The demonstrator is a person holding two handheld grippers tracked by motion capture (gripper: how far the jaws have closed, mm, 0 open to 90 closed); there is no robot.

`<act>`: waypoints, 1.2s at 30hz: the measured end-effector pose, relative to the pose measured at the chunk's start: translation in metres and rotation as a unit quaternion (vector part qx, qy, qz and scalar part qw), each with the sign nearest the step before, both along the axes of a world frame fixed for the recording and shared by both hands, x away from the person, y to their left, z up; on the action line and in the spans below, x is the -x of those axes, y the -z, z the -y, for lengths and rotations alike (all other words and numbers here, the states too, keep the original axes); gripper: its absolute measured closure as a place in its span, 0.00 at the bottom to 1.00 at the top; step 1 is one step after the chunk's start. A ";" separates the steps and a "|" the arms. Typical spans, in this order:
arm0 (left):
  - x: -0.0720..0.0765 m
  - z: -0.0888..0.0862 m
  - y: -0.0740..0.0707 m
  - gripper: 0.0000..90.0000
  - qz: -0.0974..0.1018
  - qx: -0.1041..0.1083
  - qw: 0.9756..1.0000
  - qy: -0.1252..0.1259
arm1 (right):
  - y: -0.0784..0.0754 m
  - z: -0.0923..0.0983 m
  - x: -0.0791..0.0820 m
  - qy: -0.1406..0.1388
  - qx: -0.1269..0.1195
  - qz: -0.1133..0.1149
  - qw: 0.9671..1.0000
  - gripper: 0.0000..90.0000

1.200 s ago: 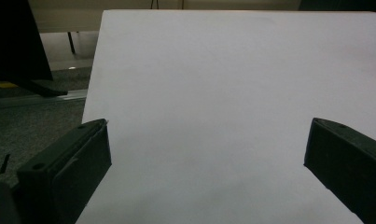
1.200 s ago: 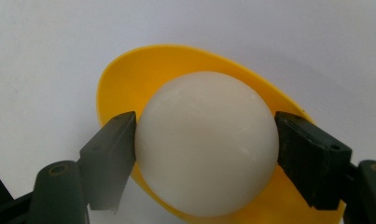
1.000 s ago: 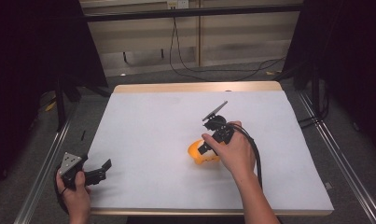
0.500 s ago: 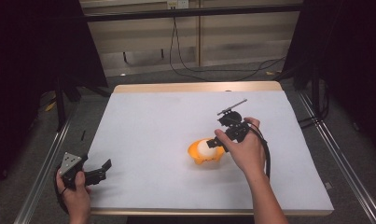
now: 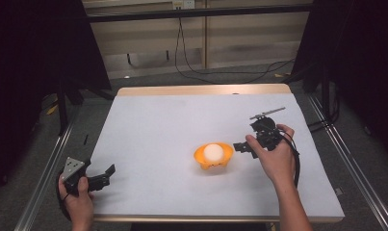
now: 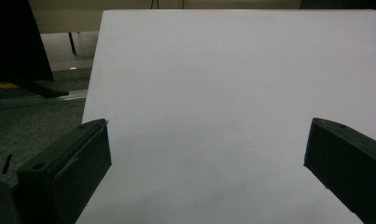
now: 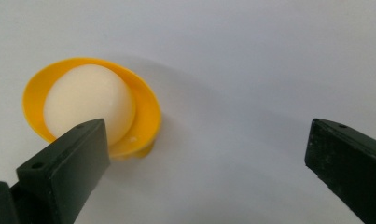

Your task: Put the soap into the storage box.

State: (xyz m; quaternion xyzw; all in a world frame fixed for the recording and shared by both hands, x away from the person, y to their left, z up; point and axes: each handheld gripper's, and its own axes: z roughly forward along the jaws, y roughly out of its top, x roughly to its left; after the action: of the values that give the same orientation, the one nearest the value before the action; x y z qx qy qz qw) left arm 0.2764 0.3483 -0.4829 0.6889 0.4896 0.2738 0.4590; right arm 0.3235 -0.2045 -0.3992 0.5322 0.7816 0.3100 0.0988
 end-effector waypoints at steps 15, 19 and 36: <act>0.000 0.000 0.000 0.00 0.001 0.001 1.000 0.002 | 0.008 0.044 0.023 0.041 0.002 0.011 0.999 0.00; 0.000 -0.001 0.000 0.00 0.001 0.001 1.000 0.002 | 0.014 0.056 0.028 0.047 0.002 0.013 0.999 0.00; 0.000 0.000 0.000 0.00 0.001 0.002 1.000 0.002 | 0.032 0.090 0.058 0.067 -0.005 0.040 0.997 0.00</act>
State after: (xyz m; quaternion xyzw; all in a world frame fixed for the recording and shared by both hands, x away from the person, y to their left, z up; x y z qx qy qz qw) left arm 0.2761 0.3484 -0.4830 0.6884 0.4884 0.2731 0.4616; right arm 0.2653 -0.2949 -0.4314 0.5714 0.7380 0.3270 0.1480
